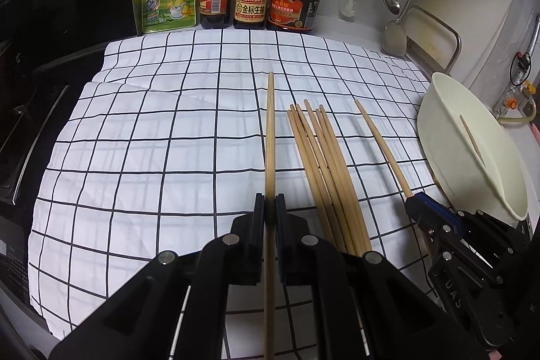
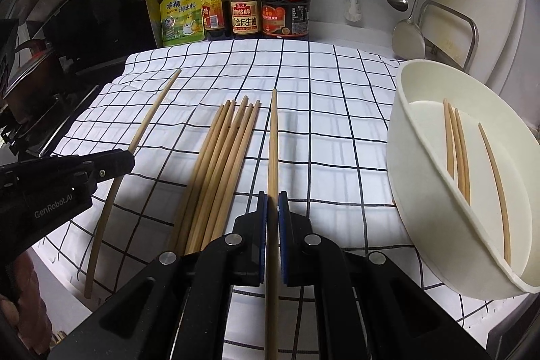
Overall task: Organize utensils
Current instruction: 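Lift both held chopsticks and carry them over the white bowl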
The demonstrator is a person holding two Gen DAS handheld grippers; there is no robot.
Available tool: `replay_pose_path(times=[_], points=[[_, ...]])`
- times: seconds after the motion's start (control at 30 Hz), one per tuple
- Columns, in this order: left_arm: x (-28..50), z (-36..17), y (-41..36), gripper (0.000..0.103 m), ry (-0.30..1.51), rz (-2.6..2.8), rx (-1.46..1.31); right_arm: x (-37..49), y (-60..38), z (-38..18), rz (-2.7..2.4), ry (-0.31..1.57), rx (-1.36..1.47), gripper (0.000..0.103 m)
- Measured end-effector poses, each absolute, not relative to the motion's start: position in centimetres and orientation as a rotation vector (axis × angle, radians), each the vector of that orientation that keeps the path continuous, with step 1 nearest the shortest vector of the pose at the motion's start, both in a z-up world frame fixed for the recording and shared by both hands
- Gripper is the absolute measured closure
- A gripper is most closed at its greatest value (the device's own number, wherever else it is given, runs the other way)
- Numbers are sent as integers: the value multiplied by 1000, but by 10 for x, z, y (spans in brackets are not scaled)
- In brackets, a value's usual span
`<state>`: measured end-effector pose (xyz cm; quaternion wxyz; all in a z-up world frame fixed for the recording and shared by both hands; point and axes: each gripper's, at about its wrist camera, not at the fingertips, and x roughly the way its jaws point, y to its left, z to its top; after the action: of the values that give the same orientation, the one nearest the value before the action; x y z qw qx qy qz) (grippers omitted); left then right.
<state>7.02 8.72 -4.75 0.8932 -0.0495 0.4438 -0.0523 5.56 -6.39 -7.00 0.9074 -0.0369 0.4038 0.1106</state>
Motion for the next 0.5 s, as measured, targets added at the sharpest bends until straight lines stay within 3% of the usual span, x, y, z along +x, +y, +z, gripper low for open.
replay_pose_path(times=[0.5], points=[[66, -10, 60, 96, 867, -193, -116, 43, -95, -21, 243, 729, 10, 97]])
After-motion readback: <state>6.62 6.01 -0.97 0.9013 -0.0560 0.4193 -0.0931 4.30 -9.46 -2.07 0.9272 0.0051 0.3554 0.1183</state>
